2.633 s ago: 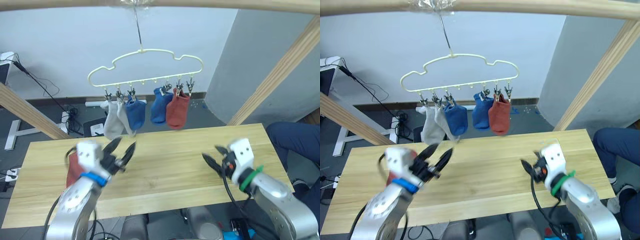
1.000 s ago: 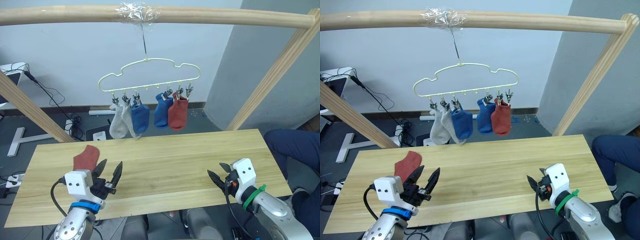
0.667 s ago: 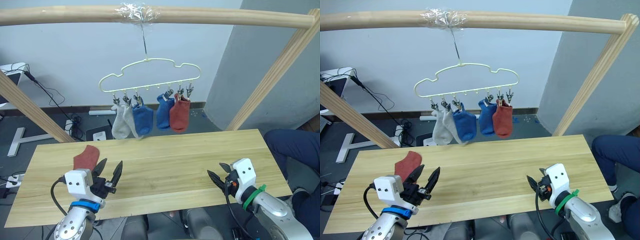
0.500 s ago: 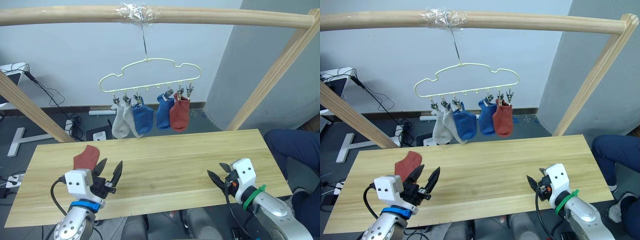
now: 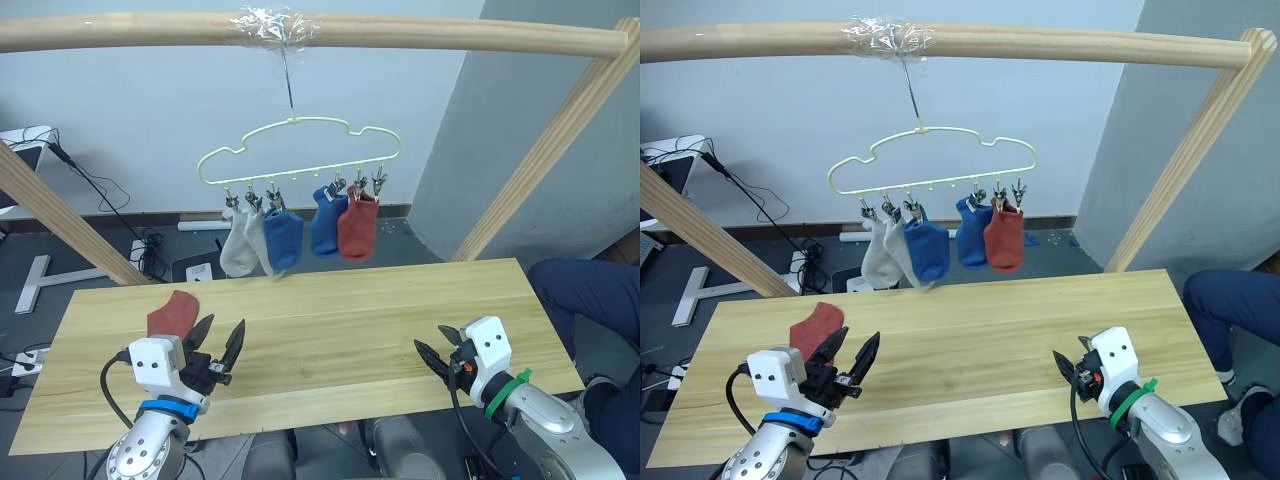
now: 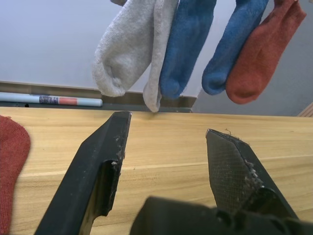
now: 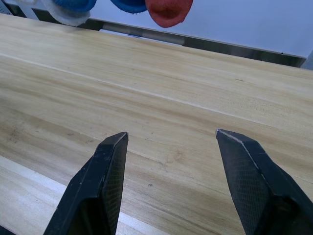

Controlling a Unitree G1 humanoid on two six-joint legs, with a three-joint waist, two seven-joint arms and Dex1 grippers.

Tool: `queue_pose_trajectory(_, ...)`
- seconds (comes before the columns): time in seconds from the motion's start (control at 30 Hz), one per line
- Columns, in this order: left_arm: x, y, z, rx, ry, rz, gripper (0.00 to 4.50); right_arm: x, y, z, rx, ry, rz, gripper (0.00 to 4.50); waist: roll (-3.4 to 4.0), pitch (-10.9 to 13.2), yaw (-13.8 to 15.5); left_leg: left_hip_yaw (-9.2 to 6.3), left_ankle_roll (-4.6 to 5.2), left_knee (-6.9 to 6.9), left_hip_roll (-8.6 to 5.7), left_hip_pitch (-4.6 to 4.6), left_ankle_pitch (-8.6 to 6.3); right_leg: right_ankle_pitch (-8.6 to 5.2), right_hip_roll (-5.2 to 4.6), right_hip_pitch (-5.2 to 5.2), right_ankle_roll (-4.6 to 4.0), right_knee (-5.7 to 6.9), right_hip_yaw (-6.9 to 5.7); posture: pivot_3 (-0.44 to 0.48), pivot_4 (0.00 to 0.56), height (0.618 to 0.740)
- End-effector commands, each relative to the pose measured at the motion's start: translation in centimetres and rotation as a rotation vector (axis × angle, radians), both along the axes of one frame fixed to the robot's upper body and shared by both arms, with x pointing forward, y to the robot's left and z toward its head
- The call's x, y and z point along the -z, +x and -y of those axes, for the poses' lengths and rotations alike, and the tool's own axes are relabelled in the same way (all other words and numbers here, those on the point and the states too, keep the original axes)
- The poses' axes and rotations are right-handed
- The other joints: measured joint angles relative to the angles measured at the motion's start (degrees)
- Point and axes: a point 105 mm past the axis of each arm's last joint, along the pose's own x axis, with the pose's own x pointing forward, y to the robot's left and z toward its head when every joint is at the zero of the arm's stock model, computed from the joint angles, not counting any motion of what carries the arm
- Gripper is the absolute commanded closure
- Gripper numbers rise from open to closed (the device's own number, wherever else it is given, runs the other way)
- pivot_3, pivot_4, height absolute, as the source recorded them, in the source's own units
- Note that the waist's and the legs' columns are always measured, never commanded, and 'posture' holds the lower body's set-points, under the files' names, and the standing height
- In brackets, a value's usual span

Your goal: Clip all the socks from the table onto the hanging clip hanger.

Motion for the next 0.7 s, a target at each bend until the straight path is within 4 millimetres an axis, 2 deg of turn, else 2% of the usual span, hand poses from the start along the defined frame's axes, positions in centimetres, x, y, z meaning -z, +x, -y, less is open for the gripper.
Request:
queue_pose_trajectory(0.03, -0.59, 0.04, 0.04, 0.006, 0.005, 0.022, 1.69, -0.96, 0.13, -0.15, -0.006, 0.003, 0.045, 1.55, 0.00, 0.0, 0.0, 0.00, 0.00, 0.00, 0.00, 0.00, 0.00, 0.00, 0.00, 0.00, 0.00, 0.00, 0.00, -0.160, 0.201, 0.740)
queue_pose_trajectory(0.7, -0.12, -0.12, 0.41, 0.018, -0.049, -0.036, 1.69, -0.98, 0.19, -0.32, -0.010, 0.007, 0.044, 1.55, 0.01, 0.0, 0.0, 0.00, 0.00, 0.00, 0.00, 0.04, 0.00, 0.00, 0.00, 0.03, 0.00, 0.00, 0.00, -0.160, 0.202, 0.740)
